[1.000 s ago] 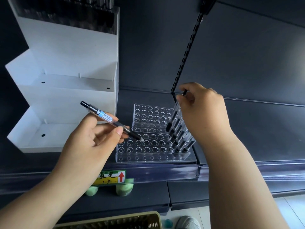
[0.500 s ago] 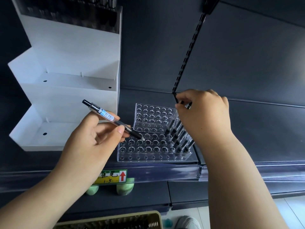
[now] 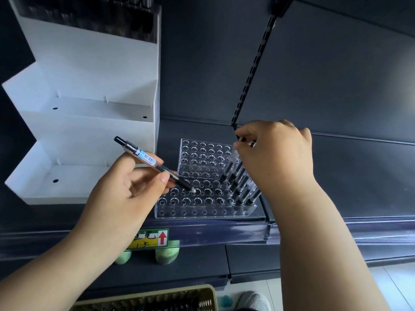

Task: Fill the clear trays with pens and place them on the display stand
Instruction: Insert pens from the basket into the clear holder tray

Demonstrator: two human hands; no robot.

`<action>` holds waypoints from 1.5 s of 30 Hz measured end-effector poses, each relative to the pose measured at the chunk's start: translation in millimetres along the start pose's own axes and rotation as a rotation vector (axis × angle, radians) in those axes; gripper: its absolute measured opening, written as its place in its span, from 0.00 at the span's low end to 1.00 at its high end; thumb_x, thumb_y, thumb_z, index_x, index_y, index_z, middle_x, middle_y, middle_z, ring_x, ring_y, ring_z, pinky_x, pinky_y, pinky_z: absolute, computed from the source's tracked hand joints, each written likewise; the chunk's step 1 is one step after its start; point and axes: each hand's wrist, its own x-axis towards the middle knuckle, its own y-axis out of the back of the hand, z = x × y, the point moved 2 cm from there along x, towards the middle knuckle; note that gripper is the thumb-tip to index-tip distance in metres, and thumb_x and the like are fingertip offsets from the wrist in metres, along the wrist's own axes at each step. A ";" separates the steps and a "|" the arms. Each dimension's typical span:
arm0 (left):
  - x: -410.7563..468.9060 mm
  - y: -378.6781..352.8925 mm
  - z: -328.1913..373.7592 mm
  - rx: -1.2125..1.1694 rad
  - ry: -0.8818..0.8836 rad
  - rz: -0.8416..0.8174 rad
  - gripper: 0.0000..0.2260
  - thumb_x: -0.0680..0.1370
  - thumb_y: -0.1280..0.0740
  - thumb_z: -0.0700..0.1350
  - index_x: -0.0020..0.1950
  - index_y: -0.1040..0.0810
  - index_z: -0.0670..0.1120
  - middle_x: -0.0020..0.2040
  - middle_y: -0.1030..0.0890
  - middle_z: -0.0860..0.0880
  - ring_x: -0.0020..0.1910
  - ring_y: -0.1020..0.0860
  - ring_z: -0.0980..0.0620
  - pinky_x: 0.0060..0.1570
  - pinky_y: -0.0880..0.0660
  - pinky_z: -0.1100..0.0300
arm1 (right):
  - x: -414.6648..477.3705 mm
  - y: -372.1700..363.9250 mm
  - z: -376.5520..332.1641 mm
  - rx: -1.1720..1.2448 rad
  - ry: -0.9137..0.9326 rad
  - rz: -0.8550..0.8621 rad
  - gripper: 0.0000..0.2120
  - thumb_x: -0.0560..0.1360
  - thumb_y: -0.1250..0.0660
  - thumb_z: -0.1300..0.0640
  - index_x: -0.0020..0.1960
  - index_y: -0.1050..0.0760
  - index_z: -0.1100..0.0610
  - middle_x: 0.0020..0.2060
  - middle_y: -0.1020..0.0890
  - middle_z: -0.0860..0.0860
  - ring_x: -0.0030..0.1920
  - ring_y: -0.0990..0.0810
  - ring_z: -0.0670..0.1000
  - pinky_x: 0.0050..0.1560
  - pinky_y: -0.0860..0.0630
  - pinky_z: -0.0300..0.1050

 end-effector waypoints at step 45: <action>50.0 -104.8 0.0 0.644 -0.008 -0.201 0.07 0.73 0.30 0.46 0.42 0.26 0.55 0.37 0.23 0.60 0.39 0.23 0.60 0.39 0.28 0.69 | -10.0 32.0 30.7 0.506 -0.135 0.024 0.08 0.72 0.32 0.56 0.51 0.19 0.50 0.40 0.17 0.44 0.47 0.20 0.51 0.55 0.27 0.53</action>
